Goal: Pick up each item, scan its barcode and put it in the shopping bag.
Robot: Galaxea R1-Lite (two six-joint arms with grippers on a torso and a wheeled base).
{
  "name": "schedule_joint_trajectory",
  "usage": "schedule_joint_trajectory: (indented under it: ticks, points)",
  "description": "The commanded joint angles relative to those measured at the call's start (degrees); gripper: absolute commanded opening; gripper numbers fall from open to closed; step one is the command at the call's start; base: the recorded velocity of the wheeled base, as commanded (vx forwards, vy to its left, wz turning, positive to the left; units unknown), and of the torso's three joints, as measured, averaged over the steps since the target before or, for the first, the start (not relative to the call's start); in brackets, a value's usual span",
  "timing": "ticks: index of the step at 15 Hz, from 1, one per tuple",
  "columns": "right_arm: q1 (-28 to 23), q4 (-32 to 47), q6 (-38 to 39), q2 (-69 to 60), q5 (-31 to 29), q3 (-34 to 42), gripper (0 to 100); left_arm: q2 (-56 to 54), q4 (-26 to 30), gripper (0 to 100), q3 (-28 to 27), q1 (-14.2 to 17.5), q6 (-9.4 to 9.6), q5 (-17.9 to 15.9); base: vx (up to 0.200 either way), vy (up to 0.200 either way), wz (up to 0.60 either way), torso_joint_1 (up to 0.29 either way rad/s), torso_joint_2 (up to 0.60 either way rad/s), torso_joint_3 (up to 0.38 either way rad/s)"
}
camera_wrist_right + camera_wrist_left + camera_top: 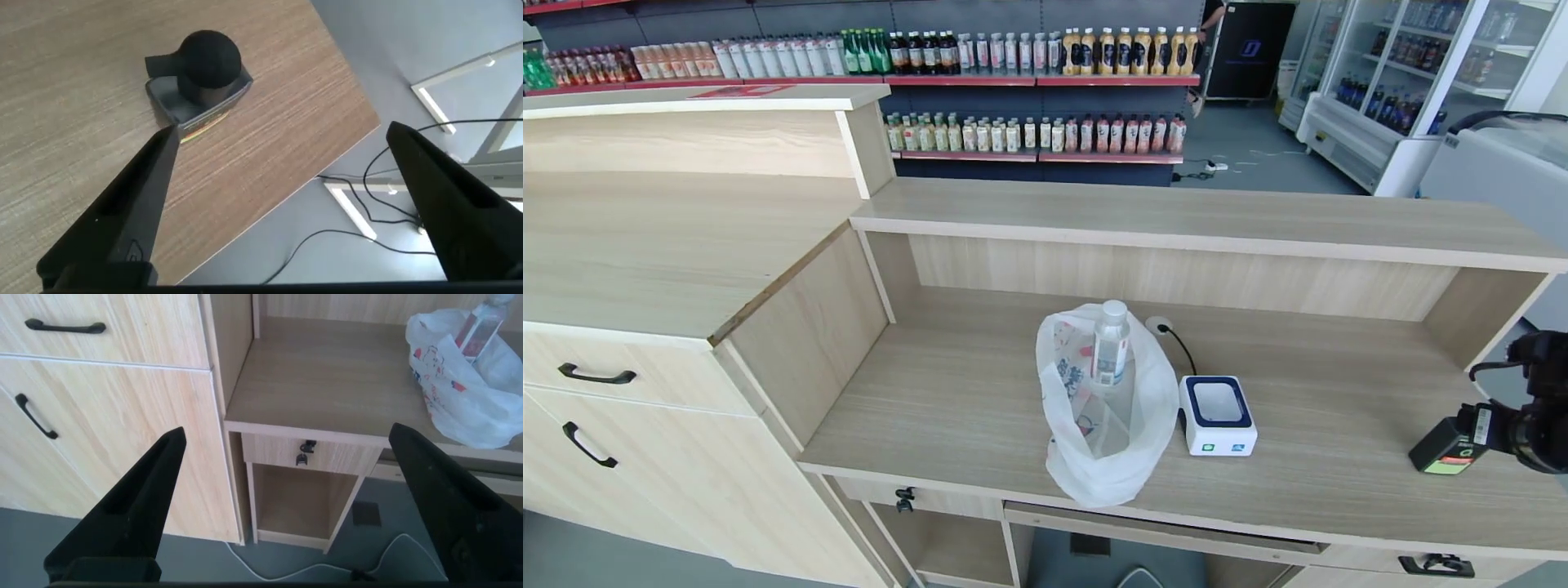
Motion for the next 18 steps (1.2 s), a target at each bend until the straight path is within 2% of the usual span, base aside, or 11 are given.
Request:
schedule_joint_trajectory:
  ticks: [1, 3, 6, 9, 18]
  points:
    - [2.9, -1.1, 2.9, 5.7, 0.0, -1.0, 100, 0.0, 0.0, 100, 0.0, 0.0, -0.05, 0.0, 0.0, 0.0, 0.0, 0.0, 0.0, 0.0]
    - [5.8, -2.4, 7.3, 7.6, 0.0, -1.6, 100, 0.0, 0.0, 100, 0.0, 0.0, -0.05, 0.0, 0.0, 0.0, 0.0, 0.0, 0.0, 0.0]
    - [8.1, -3.1, 9.7, 9.6, -0.1, -2.4, 100, 0.0, 0.0, 100, 0.0, 0.0, 0.04, 0.0, 0.0, 0.0, 0.0, 0.0, 0.0, 0.0]
    - [8.6, -7.2, 10.3, 12.5, -0.1, -4.2, 100, 0.0, 0.0, 100, 0.0, 0.0, 0.04, 0.0, 0.0, 0.0, 0.0, 0.0, 0.0, 0.0]
    - [8.7, -11.2, 10.1, 18.4, -1.4, -5.8, 100, 0.0, 0.0, 100, 0.0, 0.0, 0.04, 0.0, 0.0, 0.0, 0.0, 0.0, 0.0, 0.0]
